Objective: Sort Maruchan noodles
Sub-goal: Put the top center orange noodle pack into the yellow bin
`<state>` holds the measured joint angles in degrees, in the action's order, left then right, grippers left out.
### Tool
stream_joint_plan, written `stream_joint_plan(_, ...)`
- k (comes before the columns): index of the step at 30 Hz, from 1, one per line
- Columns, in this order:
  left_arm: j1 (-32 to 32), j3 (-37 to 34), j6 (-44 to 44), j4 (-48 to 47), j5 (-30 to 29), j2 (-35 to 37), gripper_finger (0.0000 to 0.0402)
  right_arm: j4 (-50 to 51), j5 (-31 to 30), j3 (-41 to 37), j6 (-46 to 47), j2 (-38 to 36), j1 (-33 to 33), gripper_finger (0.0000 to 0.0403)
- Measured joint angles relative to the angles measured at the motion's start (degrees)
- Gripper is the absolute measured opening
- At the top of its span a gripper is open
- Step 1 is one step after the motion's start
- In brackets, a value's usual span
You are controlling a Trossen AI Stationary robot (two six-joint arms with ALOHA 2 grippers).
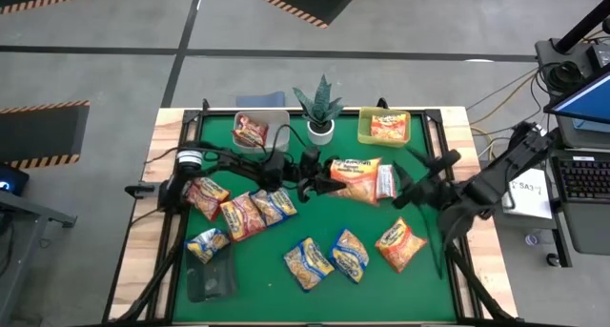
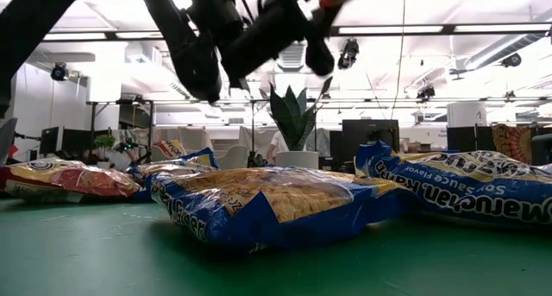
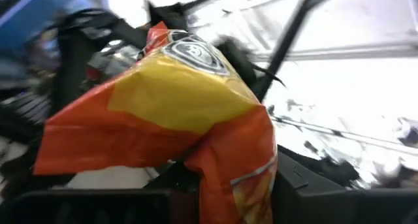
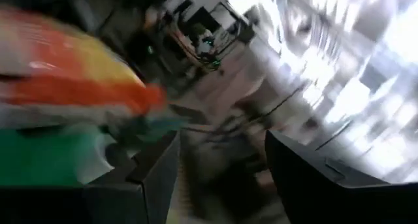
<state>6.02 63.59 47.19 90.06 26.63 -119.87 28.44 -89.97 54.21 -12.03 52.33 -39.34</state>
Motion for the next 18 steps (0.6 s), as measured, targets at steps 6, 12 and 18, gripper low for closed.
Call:
stream_joint_plan(6, 0.36, -0.97, -3.74, -0.02, 5.29, 4.45, 0.0077, 0.28, 11.93, -0.06, 22.43, -6.1, 0.01, 0.0215)
stream_joint_plan(12, 3.31, -5.28, -8.13, -1.63, 8.92, 10.24, 0.0077, 0.27, 24.87, -1.96, 33.98, -9.5, -0.01, 0.0215)
stream_joint_plan(18, 4.55, -9.55, -16.64, -14.31, 5.2, 15.65, 0.0077, -0.26, 27.01, -6.88, 42.74, -9.83, -0.01, 0.0215)
